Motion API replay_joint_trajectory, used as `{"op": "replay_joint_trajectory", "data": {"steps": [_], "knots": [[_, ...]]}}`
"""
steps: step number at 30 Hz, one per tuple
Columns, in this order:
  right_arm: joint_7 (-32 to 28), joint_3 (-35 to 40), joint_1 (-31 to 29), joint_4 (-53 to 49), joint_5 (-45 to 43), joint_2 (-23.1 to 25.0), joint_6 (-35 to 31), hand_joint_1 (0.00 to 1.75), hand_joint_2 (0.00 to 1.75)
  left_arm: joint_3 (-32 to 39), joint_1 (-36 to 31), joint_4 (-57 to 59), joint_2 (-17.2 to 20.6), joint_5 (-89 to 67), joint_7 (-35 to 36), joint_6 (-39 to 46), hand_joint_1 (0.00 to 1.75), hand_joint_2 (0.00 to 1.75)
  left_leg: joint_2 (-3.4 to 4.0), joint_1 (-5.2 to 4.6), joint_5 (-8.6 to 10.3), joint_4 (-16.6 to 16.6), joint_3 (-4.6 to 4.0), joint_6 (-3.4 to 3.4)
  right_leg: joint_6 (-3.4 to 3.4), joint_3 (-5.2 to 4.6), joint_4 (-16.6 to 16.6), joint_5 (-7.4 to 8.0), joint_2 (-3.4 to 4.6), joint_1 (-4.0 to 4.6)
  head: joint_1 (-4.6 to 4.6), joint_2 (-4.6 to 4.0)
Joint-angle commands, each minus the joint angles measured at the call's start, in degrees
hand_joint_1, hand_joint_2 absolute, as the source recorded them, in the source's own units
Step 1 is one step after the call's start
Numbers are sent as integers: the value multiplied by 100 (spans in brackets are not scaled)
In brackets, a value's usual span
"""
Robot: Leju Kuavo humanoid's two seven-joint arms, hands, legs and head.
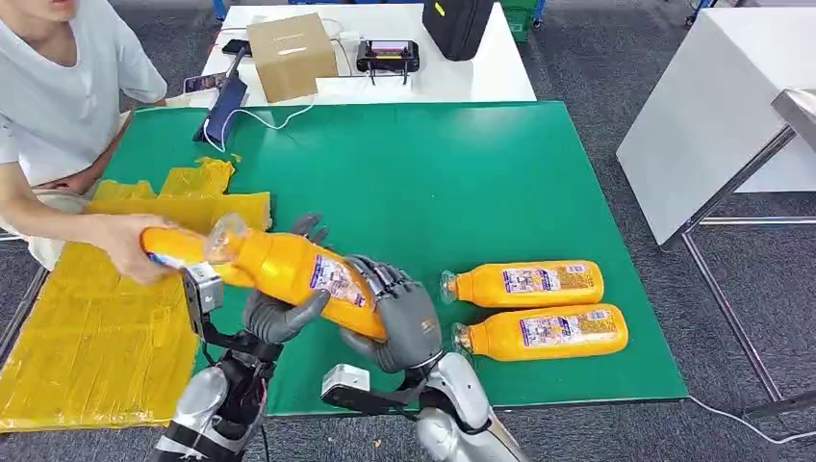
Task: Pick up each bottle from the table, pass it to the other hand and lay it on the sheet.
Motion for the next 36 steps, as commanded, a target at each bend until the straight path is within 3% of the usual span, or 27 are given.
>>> {"op": "replay_joint_trajectory", "data": {"steps": [1, 5, 16, 17, 18, 21, 36], "knots": [[26, 1057, -543, 1027, -20, -90, 131, 175, 175, -47, -297, 528, 116, 81, -11, 31, 0, 175, 8, 11, -17, 0, 42, -9, -11, 41, -8, -8, 44, 5, -2, 0], [36, 1102, -558, 1078, -15, -92, 153, 175, 175, -24, -299, 528, 121, 94, -17, 37, 0, 175, -5, 5, -4, -4, 18, -5, -6, 19, -8, -2, 13, 2, 0, 0], [64, 1252, -621, 1286, -44, -85, 231, 175, 175, 39, -296, 524, 109, 146, -30, 57, 0, 175, -12, 10, -14, -3, 41, -10, -11, 43, -9, -13, 22, 5, 0, 0], [68, 1277, -632, 1306, -87, -89, 207, 175, 175, 40, -292, 525, 101, 150, -32, 68, 35, 175, -15, 13, -18, -3, 52, -12, -14, 55, -11, -17, 27, 6, 0, 0], [73, 1283, -635, 1306, -103, -93, 194, 175, 175, 34, -290, 527, 98, 150, -32, 71, 171, 175, -18, 14, -18, -2, 51, -12, -14, 54, -10, -17, 24, 7, 0, 0], [85, 1282, -632, 1280, -138, -114, 183, 175, 175, 27, -289, 543, 102, 151, -32, 80, 175, 175, -14, 5, -4, -4, 21, -6, -6, 22, -9, -6, 8, 2, -2, 0], [85, 1282, -632, 1280, -138, -114, 183, 175, 175, 27, -289, 543, 102, 151, -32, 80, 175, 175, -18, 8, -8, -3, 28, -8, -8, 29, -9, -10, 9, 4, 0, 0]]}}
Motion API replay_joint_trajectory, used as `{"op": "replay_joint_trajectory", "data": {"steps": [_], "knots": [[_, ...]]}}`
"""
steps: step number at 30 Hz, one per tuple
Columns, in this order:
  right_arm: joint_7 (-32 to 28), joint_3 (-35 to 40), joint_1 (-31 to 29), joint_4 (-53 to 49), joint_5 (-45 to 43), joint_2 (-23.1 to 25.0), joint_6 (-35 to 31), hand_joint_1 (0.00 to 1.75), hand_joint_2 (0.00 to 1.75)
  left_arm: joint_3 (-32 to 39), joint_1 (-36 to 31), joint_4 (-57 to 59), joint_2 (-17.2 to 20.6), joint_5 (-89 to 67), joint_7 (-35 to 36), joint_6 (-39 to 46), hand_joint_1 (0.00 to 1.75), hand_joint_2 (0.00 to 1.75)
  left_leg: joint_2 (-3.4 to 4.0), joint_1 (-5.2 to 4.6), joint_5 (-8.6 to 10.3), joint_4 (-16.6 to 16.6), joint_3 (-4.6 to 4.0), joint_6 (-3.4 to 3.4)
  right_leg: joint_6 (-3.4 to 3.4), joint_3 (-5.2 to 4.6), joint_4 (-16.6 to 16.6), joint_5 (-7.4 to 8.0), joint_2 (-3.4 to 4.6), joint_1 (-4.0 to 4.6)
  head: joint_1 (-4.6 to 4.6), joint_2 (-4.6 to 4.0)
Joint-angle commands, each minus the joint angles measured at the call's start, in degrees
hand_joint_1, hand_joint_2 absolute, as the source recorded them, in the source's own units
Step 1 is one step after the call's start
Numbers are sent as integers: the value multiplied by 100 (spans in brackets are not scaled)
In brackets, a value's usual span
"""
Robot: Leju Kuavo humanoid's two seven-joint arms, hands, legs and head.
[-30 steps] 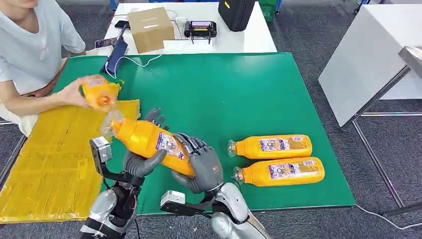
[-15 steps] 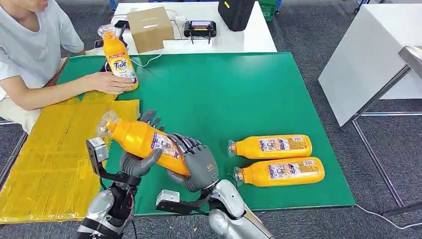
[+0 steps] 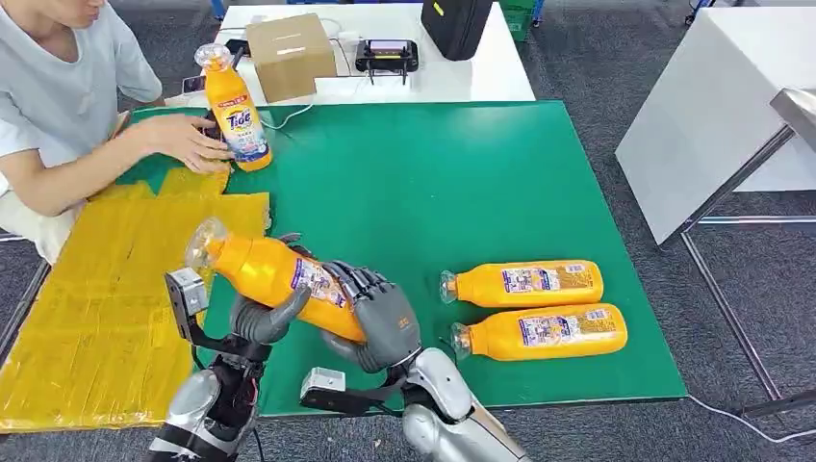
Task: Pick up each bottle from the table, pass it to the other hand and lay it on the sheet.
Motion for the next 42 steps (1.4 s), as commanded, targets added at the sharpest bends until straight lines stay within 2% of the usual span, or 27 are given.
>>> {"op": "replay_joint_trajectory", "data": {"steps": [1, 14, 15, 16, 17, 19, 22, 25, 27, 28, 29, 31, 34, 42], "knots": [[-84, 513, -64, 399, 83, -129, 113, 175, 175, -175, -354, 335, 16, -33, 53, -7, 175, 175, -22, 11, -12, -1, 34, -8, -10, 43, -8, -14, 10, 6, 0, 0], [-106, 479, -68, 345, -43, -141, 104, 175, 175, -205, -367, 394, 10, -43, 20, 48, 175, 175, -16, 5, -4, -4, 18, -5, -5, 23, -7, -6, 4, 2, -2, 0], [-106, 476, -72, 342, -45, -140, 101, 175, 175, -205, -369, 394, 10, -43, 20, 48, 175, 175, -24, 12, -15, -2, 43, -10, -12, 52, -8, -18, 12, 6, 0, 0], [-828, -178, 337, -194, -769, 112, 437, 0, 175, -190, -379, 365, 26, -159, -157, 204, 175, 175, -20, 8, -7, -3, 24, -7, -8, 32, -7, -10, 6, 4, -2, 0], [-1401, -468, 419, -655, -2698, -46, 763, 0, 0, -247, -396, 331, 92, -205, -217, 281, 175, 175, -18, 7, -6, -3, 21, -6, -7, 27, -6, -8, 4, 3, 0, 0], [-1476, -672, 592, -1488, -3372, -228, 1014, 0, 0, -246, -386, 257, 142, -235, -242, 385, 175, 175, -31, 6, -4, 1, 8, -6, -6, 17, 0, -11, -10, 3, 0, 0], [-1284, -873, 821, -2356, -3845, -450, 1350, 0, 0, -157, -404, 156, 251, -472, -411, 736, 175, 175, -29, 7, -13, 10, 12, -6, -7, 22, 6, -18, -2, 2, 0, 0], [-1429, -1182, 1083, -2934, -4114, -541, 1607, 0, 0, -46, -545, 71, 475, -1517, -710, 1411, 175, 175, -13, 6, -8, 4, 5, -5, -6, 14, 1, -8, 5, 3, 0, 0], [-1389, -1387, 1190, -3137, -4223, -567, 1699, 0, 0, 102, -648, 164, 541, -2319, -763, 1994, 175, 175, -36, 12, -13, 10, 17, -9, -11, 31, 5, -19, -4, 6, 2, 0], [-1376, -1466, 1216, -3192, -4253, -576, 1765, 0, 175, 204, -682, 224, 553, -2520, -713, 2085, 175, 175, -26, 8, -6, 4, 7, -7, -9, 17, 1, -11, -4, 4, 2, 0], [-1347, -1576, 1262, -3256, -4314, -582, 1850, 0, 175, 314, -720, 332, 578, -2705, -649, 2111, 175, 175, -25, 12, -17, 9, 24, -11, -13, 34, 3, -19, 8, 7, 0, 0], [-1340, -1658, 1299, -3320, -4344, -591, 1901, 0, 175, 412, -721, 408, 574, -2855, -657, 2159, 175, 175, -14, 4, -1, -2, 2, -5, -5, 7, -3, -2, 4, 2, -2, 0], [-1341, -1667, 1300, -3304, -4340, -578, 1911, 0, 175, 427, -705, 407, 546, -2880, -676, 2153, 175, 175, -16, 9, -14, 0, 28, -8, -10, 35, -5, -12, 18, 4, 0, 0], [-1342, -1660, 1296, -3280, -4338, -555, 1912, 0, 175, 427, -686, 392, 519, -2902, -684, 2150, 175, 175, -14, 5, -8, -2, 18, -6, -7, 23, -4, -8, 11, 1, 0, 0]]}}
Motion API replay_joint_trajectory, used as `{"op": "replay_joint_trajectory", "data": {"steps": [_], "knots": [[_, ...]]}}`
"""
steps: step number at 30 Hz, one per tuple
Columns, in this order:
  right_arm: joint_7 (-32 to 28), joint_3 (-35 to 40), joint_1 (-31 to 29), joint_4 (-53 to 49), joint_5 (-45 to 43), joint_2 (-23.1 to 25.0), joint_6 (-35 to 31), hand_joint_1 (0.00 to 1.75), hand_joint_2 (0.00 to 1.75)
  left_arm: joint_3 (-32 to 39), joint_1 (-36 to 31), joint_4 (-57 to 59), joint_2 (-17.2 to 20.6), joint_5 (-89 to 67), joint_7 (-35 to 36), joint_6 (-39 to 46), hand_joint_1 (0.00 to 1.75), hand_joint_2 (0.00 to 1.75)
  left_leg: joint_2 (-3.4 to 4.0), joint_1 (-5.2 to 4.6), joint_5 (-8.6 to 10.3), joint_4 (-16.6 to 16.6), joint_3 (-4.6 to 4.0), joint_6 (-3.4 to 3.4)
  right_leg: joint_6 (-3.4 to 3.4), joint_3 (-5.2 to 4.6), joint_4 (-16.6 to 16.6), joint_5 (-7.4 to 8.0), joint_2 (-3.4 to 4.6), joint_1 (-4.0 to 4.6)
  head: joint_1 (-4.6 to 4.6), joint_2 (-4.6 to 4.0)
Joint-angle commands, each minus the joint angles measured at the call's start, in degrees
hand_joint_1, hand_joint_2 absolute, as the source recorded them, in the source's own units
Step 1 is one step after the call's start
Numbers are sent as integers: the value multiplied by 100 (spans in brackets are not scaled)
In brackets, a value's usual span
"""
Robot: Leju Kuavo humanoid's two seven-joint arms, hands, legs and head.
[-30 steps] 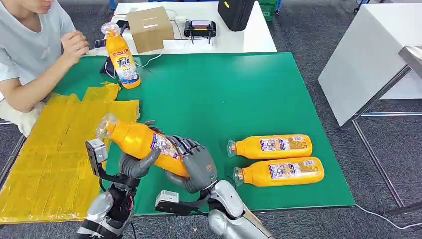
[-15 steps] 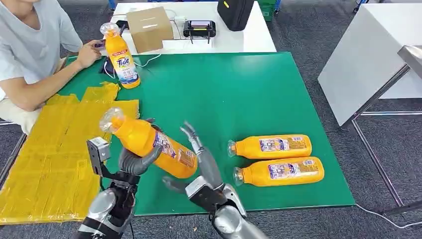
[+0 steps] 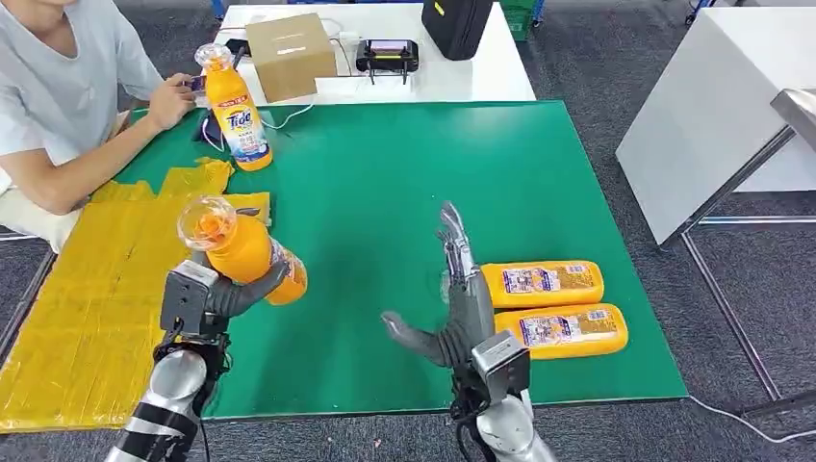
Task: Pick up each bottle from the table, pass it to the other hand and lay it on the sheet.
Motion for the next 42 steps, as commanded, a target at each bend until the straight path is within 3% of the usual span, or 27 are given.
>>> {"op": "replay_joint_trajectory", "data": {"steps": [1, 16, 21, 25, 28, 29, 30, 31, 33, 38, 42], "knots": [[29, -152, -23, -82, -21, -155, 24, 0, 175, 80, -270, 364, 45, -15, 6, -14, 175, 175, -12, 7, -8, 0, 21, -6, -8, 25, -5, -9, 12, 4, 0, 0], [29, -152, -23, -82, -21, -155, 24, 0, 175, 80, -270, 364, 45, -15, 6, -14, 175, 175, -11, 8, -8, -1, 22, -6, -8, 26, -6, -8, 13, 4, 0, 0], [45, -348, 127, -353, -32, -240, 115, 0, 175, 182, -362, 689, 131, -1406, 233, 767, 175, 175, -15, 11, -15, 1, 36, -9, -11, 42, -5, -15, 19, 5, 0, 0], [-40, -648, 288, -770, 161, -268, 47, 0, 175, -460, -867, 1333, 508, -5336, 1457, 1410, 175, 175, -23, 7, -4, -2, 20, -7, -8, 25, -4, -9, 1, 3, 0, 0], [-53, -714, 222, -899, 308, -282, 49, 0, 175, -759, -1221, 1876, 572, -6833, 2080, 1098, 175, 175, -24, 4, 0, -2, 11, -5, -6, 15, -2, -7, -6, 1, 0, 0], [-48, -732, 171, -916, 405, -269, 40, 0, 175, -934, -1429, 2268, 644, -7658, 2435, 931, 175, 175, -29, 7, -5, 1, 22, -7, -8, 29, -2, -12, -3, 2, 0, 0], [343, -639, 41, -809, 855, -385, -9, 0, 175, -1805, -1804, 3326, 1026, -7966, 3712, -476, 175, 175, -25, 4, -1, -1, 16, -6, -6, 22, -1, -8, -3, 1, 0, 0], [362, -654, -50, -653, 842, -373, -70, 0, 175, -1653, -2023, 4828, 931, -7966, 3565, 670, 175, 175, -30, 8, -5, 2, 27, -8, -10, 35, -1, -12, 0, 3, -2, 0], [332, -649, -87, -552, 875, -380, -89, 0, 175, -1775, -2184, 5662, 889, -7966, 3690, 1337, 175, 175, -23, 3, 2, -24, 61, -9, -12, 63, -20, -4, 10, -3, 2, 0], [321, -564, -94, -495, 890, -392, -124, 0, 175, -1927, -2250, 5812, 910, -7966, 3785, 1208, 175, 175, 48, 13, -15, -3, 51, -13, -28, 36, -6, 6, 64, 9, -4, 0], [321, -561, -95, -494, 890, -393, -127, 0, 175, -1917, -2248, 5806, 918, -7966, 3777, 1210, 175, 175, 25, 6, -5, -5, 41, -7, -22, 38, -5, 3, 32, 2, 0, 0]]}}
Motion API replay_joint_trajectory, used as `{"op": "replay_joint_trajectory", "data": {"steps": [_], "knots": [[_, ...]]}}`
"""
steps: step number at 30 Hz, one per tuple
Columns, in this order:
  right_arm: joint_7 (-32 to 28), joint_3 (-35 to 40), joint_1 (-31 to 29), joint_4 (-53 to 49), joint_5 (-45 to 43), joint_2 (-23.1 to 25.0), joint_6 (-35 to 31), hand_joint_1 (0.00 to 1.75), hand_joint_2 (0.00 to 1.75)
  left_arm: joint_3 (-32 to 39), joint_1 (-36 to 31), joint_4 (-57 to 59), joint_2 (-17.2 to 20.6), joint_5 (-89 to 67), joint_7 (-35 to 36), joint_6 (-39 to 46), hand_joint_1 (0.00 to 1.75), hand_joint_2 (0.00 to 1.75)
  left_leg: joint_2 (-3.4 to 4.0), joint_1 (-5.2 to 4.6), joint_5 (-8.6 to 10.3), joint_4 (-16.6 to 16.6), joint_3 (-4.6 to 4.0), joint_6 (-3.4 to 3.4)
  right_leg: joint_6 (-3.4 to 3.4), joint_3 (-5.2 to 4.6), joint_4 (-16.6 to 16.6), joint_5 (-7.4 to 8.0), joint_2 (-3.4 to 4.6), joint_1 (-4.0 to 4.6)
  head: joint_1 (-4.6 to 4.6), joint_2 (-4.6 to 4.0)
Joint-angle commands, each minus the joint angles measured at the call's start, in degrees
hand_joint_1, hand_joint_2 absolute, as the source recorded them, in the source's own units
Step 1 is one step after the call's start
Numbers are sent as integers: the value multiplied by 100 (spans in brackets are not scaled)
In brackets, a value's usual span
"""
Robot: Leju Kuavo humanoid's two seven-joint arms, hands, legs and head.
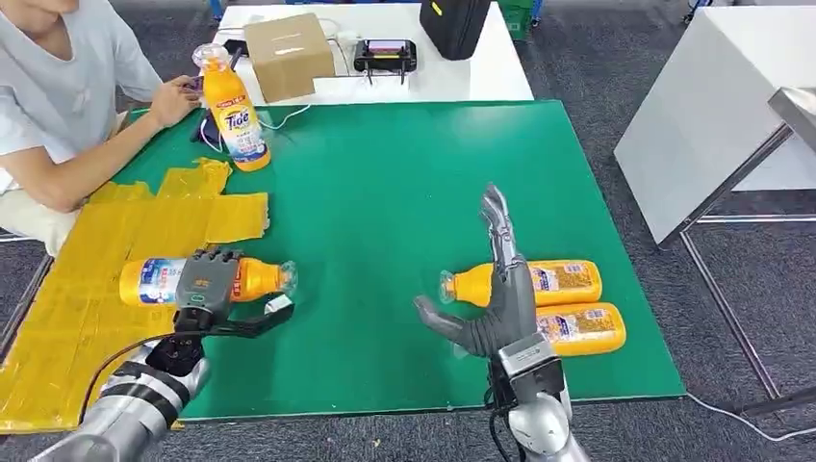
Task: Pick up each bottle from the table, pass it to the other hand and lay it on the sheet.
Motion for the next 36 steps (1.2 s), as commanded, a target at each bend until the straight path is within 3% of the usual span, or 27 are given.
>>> {"op": "replay_joint_trajectory", "data": {"steps": [1, 6, 7, 9, 10, 11, 15, 21, 29, 36], "knots": [[15, 7, -212, 262, -6, -163, -37, 0, 175, -614, -467, 1442, 116, -15, 24, -110, 175, 175, 3, 6, -15, -8, 45, -7, -7, 48, -12, -10, 33, 0, 0, 0], [16, 71, -254, 308, 11, -203, -28, 0, 175, -870, -482, 1464, 225, -15, 131, -201, 175, 175, 7, 8, -16, -9, 50, -11, 0, 50, -11, -11, 44, 3, -2, 0], [15, 93, -270, 325, 14, -216, -40, 0, 175, -1368, -518, 1478, 334, -15, 375, -110, 175, 175, 6, 3, -11, -8, 40, -8, 4, 41, -9, -9, 31, 1, -2, 0], [7, 134, -288, 347, -13, -250, -32, 0, 175, -1226, -435, 1547, 332, -15, 306, 198, 175, 175, 11, 3, -14, -9, 53, -9, 4, 51, -9, -9, 38, 0, -2, 0], [3, 166, -301, 371, -36, -269, -28, 0, 175, -1366, -422, 1609, 345, -15, 429, 384, 75, 175, 10, 3, -12, -10, 52, -8, 5, 51, -8, -8, 32, 1, -2, 0], [3, 181, -304, 391, -36, -275, -35, 0, 175, -1213, -365, 1612, 321, 42, 392, 532, 0, 175, 17, 4, -16, -13, 65, -10, 2, 60, -11, -10, 47, 1, -4, 0], [3, 233, -261, 443, -33, -329, -83, 0, 175, -439, -223, 1525, 185, 162, 98, 1266, 0, 175, 12, 8, -19, -12, 71, -11, 2, 69, -14, -12, 48, 3, -4, 0], [21, 240, -199, 504, 29, -384, -157, 0, 175, 786, 163, 323, -28, 358, -655, 1288, 0, 175, -8, 10, -19, -8, 65, -8, 3, 70, -13, -17, 28, 4, -2, 0], [52, 217, -177, 465, 192, -374, -257, 0, 175, 1608, 266, 125, -357, 454, -1380, 1288, 0, 175, -15, 8, -15, -1, 48, -9, 4, 52, -6, -17, 18, 2, -2, 0], [54, 215, -174, 463, 202, -376, -263, 0, 175, 1642, 275, 82, -369, 454, -1401, 1288, 0, 175, -13, 8, -15, 0, 41, -8, 5, 44, -6, -17, 14, 4, -2, 0]]}}
